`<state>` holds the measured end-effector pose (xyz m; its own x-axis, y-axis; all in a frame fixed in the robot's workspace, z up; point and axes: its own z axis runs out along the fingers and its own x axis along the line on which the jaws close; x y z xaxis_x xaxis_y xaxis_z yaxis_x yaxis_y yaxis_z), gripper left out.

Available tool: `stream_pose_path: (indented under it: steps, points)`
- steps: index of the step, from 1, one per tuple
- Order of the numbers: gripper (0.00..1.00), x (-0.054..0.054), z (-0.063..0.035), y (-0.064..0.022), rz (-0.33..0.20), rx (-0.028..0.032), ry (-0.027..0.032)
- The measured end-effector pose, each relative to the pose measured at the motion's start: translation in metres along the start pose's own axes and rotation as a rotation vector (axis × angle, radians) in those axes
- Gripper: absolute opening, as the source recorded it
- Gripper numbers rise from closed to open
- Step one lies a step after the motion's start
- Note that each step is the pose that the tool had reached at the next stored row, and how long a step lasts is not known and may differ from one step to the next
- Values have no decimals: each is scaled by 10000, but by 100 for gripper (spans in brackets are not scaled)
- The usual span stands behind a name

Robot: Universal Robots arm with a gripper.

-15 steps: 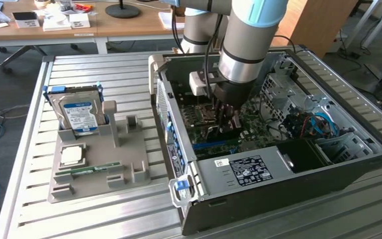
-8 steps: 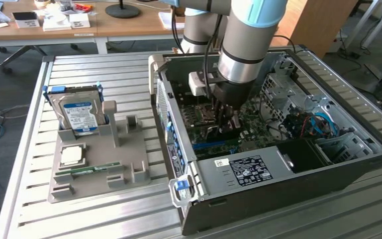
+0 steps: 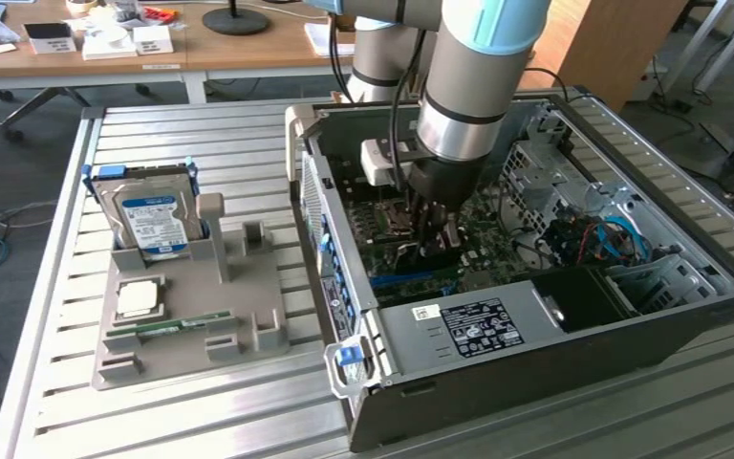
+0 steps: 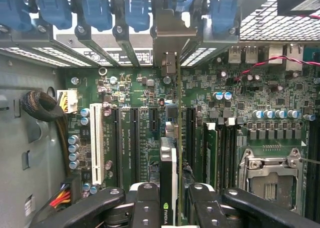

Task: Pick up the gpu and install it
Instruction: 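Insert the gpu into the slot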

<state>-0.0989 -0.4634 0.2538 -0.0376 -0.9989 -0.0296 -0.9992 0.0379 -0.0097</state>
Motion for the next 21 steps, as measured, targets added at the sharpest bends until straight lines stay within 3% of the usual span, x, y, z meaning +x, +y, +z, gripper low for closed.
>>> stream_pose_path:
  steps: [21]
  points:
    - [27,-1,39,0,0,1,-24]
